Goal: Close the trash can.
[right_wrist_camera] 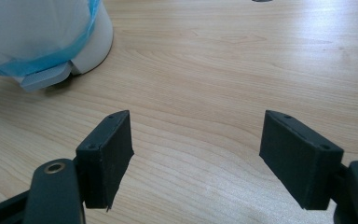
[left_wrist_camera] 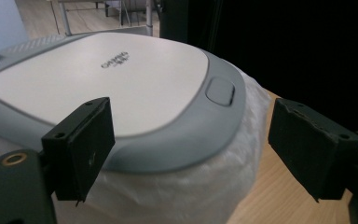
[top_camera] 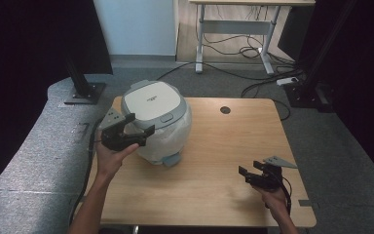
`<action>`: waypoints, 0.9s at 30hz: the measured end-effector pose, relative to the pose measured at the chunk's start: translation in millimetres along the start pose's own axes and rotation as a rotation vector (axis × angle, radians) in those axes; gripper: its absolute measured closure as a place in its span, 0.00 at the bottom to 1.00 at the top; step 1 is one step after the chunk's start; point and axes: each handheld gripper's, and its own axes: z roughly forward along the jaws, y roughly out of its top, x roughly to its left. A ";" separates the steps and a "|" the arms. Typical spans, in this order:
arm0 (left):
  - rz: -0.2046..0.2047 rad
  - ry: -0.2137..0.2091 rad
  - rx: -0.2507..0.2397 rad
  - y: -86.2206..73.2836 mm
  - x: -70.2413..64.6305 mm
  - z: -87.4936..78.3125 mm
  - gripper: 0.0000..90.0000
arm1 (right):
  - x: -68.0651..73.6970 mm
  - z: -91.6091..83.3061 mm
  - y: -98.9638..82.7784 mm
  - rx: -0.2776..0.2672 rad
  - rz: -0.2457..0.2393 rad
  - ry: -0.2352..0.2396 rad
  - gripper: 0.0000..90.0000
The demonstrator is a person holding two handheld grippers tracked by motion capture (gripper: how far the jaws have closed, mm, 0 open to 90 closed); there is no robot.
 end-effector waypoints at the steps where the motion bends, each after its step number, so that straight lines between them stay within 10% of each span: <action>1: -0.003 -0.002 -0.002 -2.8 -1.4 -2.1 0.16 | 0.2 0.0 0.0 0.000 -0.001 0.001 0.28; 11: -0.045 -0.033 -0.008 -43.3 -5.0 -16.3 0.16 | -0.6 0.5 -0.6 0.008 -0.007 0.004 0.28; 27: -0.017 -0.003 0.168 -119.5 -5.5 6.7 0.15 | -2.6 3.6 -3.2 0.022 -0.011 -0.005 0.28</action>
